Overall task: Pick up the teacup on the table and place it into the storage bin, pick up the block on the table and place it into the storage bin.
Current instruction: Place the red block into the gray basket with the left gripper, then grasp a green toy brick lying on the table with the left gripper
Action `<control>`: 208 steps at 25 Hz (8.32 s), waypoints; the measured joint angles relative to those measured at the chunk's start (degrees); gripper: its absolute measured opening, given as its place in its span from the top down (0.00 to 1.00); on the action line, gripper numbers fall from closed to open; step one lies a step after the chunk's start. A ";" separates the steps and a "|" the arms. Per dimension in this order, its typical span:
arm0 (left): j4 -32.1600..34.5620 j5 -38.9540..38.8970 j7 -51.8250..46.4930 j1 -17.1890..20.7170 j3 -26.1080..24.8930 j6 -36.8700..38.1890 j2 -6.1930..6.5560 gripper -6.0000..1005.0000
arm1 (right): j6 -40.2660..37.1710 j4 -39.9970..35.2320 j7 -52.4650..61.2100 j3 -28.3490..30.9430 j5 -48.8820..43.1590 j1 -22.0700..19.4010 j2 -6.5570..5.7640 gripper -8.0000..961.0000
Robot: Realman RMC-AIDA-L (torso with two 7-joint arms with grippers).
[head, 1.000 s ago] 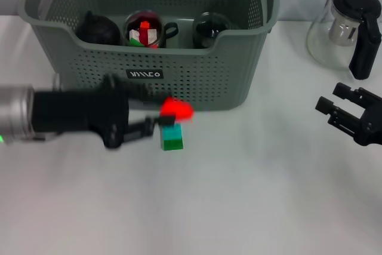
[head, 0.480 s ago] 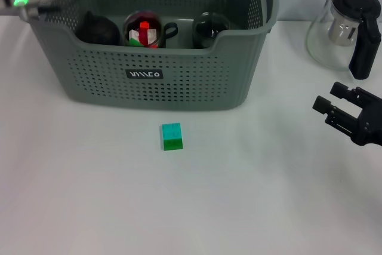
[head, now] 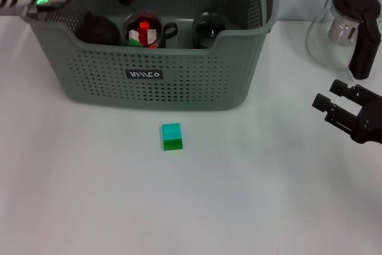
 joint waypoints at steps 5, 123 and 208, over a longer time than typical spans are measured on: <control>0.77 3.92 -1.10 0.45 0.99 0.53 -0.38 0.70 | -0.10 0.00 0.01 0.00 0.04 0.00 -0.01 0.33; -16.85 2.71 15.83 12.71 -0.35 5.22 -4.06 0.27 | -1.48 -0.09 2.98 -0.01 -0.07 0.34 -0.63 0.33; -11.61 4.63 33.80 23.65 -8.41 24.77 -4.06 0.44 | -0.89 -0.09 2.98 0.00 -0.27 0.70 -0.98 0.33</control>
